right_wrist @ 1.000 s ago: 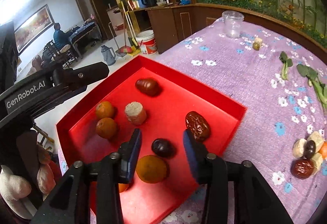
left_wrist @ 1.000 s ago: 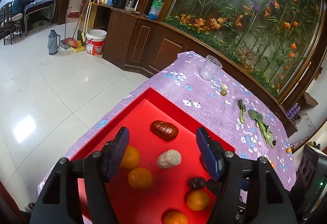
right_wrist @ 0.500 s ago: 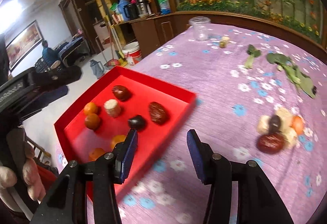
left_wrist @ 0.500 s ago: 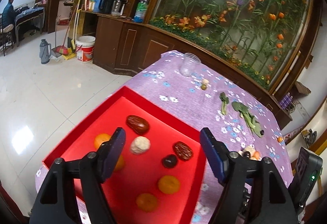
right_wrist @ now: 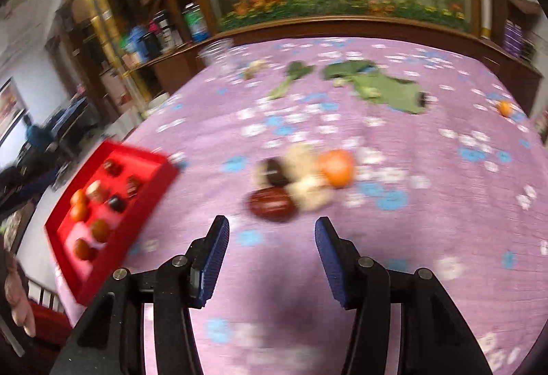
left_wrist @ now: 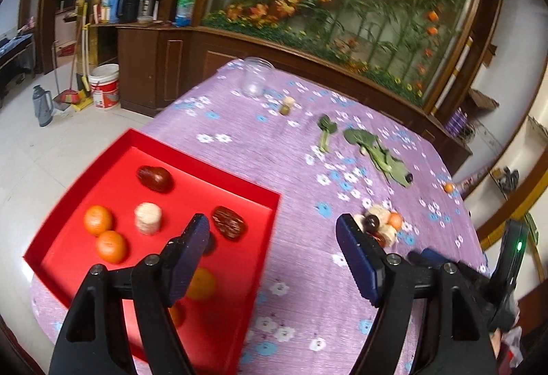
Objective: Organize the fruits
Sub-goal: 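Swing both tools back toward the fruit pile, then lower the left tool to a large dark date while the right tool reaches a tangerine, then close the left tool on the dark date while the right tool grasps the tangerine, then carry the date and tangerine into the red tray and open both tools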
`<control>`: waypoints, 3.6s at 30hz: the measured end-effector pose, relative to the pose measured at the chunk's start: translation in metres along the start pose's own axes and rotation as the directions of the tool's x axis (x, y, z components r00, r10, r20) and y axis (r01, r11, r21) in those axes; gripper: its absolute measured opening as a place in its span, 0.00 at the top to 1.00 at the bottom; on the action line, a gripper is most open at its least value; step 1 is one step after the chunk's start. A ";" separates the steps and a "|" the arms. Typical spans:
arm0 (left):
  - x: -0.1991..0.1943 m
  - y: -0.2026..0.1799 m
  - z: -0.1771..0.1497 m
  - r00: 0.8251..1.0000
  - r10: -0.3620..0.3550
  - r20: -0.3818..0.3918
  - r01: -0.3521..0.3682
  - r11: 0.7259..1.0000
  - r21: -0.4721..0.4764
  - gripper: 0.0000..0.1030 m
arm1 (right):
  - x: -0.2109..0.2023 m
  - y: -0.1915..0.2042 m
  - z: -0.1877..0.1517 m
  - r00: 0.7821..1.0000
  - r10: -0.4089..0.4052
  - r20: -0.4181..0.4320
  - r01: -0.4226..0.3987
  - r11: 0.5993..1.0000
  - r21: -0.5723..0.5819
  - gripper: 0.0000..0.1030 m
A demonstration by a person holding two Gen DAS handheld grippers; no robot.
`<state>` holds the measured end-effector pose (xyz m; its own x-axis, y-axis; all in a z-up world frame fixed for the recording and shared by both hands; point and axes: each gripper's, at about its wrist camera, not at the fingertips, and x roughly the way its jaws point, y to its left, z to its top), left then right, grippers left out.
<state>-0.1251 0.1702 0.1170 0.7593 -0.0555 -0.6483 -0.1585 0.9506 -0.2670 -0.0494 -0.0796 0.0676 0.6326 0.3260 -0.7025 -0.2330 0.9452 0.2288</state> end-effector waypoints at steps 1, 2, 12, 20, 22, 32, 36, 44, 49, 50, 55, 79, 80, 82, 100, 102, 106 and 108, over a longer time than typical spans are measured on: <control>0.004 -0.005 -0.001 1.000 -0.004 -0.010 0.004 1.000 0.008 0.27 | -0.002 -0.011 0.001 1.000 -0.010 0.005 0.010 1.000 0.018 0.45; 0.007 -0.008 -0.003 1.000 -0.006 -0.019 0.006 1.000 0.014 0.27 | -0.003 -0.026 0.004 1.000 -0.024 0.006 0.024 0.999 0.048 0.45; 0.059 -0.056 -0.026 0.979 -0.084 -0.184 0.100 0.992 0.079 0.27 | 0.022 -0.067 0.027 0.999 0.019 -0.027 -0.014 0.987 0.159 0.45; 0.074 -0.062 -0.031 0.973 -0.054 -0.223 0.076 0.993 0.091 0.27 | 0.037 -0.040 0.046 0.963 -0.269 0.012 0.269 0.963 0.025 0.42; 0.073 -0.062 -0.030 0.974 -0.048 -0.222 0.069 0.993 0.091 0.27 | 0.038 -0.040 0.047 0.962 -0.273 0.019 0.273 0.962 0.025 0.40; 0.087 -0.071 -0.036 0.969 -0.043 -0.245 0.067 0.993 0.093 0.27 | 0.042 -0.060 0.054 0.993 -0.116 -0.007 0.116 0.992 0.055 0.38; 0.090 -0.074 -0.036 0.969 -0.034 -0.244 0.063 0.992 0.111 0.27 | 0.046 -0.058 0.050 1.000 0.001 0.012 -0.002 0.999 0.054 0.42; 0.107 -0.082 -0.040 0.966 -0.085 -0.243 0.111 0.989 0.095 0.27 | 0.068 -0.060 0.041 0.987 0.155 -0.033 -0.150 0.982 0.112 0.60; 0.120 -0.097 -0.041 0.962 -0.085 -0.258 0.124 0.982 0.141 0.34 | 0.074 -0.050 0.041 0.988 0.149 -0.039 -0.146 0.987 0.074 0.60; 0.123 -0.099 -0.042 0.961 -0.084 -0.263 0.127 0.981 0.149 0.34 | 0.075 -0.048 0.041 0.987 0.153 -0.045 -0.150 0.986 0.070 0.60; 0.135 -0.109 -0.045 0.953 -0.085 -0.291 0.144 0.971 0.189 0.34 | 0.075 -0.042 0.040 0.985 0.158 -0.064 -0.157 0.987 0.031 0.62; 0.158 -0.140 -0.047 0.963 -0.035 -0.268 0.136 0.920 0.369 0.50 | 0.072 -0.060 0.039 0.995 0.093 -0.025 -0.092 0.995 0.049 0.58; 0.156 -0.138 -0.046 0.965 -0.031 -0.260 0.129 0.921 0.368 0.50 | 0.072 -0.060 0.038 0.996 0.089 -0.022 -0.088 0.995 0.049 0.59; 0.154 -0.136 -0.045 0.966 -0.034 -0.257 0.129 0.924 0.361 0.50 | 0.072 -0.059 0.038 0.994 0.111 -0.019 -0.110 0.992 0.053 0.70; 0.078 -0.070 -0.017 0.992 -0.060 -0.109 0.084 0.969 0.232 0.50 | 0.036 -0.028 0.032 1.000 0.017 0.024 -0.018 1.000 0.024 0.70; 0.070 -0.055 -0.014 0.994 -0.060 -0.093 0.077 0.977 0.197 0.50 | 0.029 -0.019 0.032 0.999 0.027 0.025 -0.027 0.999 0.021 0.70; 0.054 -0.026 -0.011 0.997 -0.048 -0.062 0.056 0.989 0.137 0.50 | 0.022 0.000 0.032 0.998 0.052 0.021 -0.052 0.999 0.007 0.70; 0.045 -0.009 -0.008 0.998 -0.034 -0.044 0.039 0.993 0.110 0.50 | 0.021 0.017 0.031 0.997 0.080 0.015 -0.080 0.997 -0.009 0.70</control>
<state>-0.0950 0.1563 0.0845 0.7356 -0.1016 -0.6698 -0.0587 0.9754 -0.2125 -0.0170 -0.0560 0.0773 0.6227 0.4005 -0.6722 -0.2889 0.9160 0.2781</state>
